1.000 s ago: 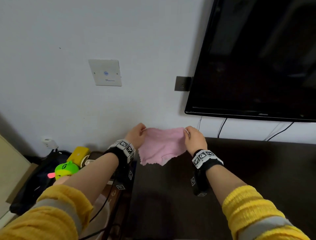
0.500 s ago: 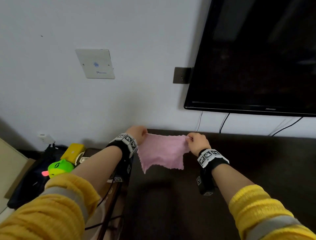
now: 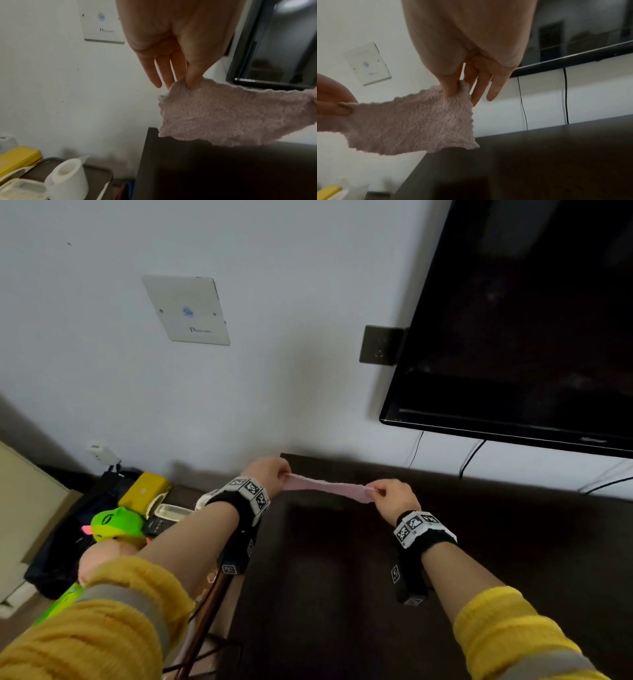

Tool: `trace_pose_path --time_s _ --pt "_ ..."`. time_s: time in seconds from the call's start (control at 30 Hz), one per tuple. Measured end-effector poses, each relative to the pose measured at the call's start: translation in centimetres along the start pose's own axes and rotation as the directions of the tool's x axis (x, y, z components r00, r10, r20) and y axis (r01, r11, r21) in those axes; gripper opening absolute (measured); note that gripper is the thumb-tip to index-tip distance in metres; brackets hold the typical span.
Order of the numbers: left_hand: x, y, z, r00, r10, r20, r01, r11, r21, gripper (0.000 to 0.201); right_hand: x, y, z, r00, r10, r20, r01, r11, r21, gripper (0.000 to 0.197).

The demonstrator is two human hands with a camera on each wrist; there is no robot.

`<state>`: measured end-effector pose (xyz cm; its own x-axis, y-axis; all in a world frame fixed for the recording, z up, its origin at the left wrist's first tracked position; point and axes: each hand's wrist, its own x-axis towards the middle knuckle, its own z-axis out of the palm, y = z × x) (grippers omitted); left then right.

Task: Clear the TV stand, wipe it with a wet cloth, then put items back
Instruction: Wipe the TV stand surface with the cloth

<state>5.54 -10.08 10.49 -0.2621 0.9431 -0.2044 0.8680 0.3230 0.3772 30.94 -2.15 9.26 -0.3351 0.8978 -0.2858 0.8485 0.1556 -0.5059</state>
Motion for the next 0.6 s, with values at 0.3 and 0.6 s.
trace_pose_path --time_s 0.3,0.6 --pt "-4.4 -4.1 9.7 0.807 -0.080 0.585 -0.079 0.967 0.241 0.022 -4.0 5.6 9.7 0.831 0.165 0.531 -0.095 0.983 -0.155 0.026" --pt "-4.5 -5.7 12.9 0.764 -0.257 0.592 0.076 0.947 0.313 0.033 -3.7 5.7 13.4 0.878 0.221 0.425 -0.170 0.973 -0.155 0.030"
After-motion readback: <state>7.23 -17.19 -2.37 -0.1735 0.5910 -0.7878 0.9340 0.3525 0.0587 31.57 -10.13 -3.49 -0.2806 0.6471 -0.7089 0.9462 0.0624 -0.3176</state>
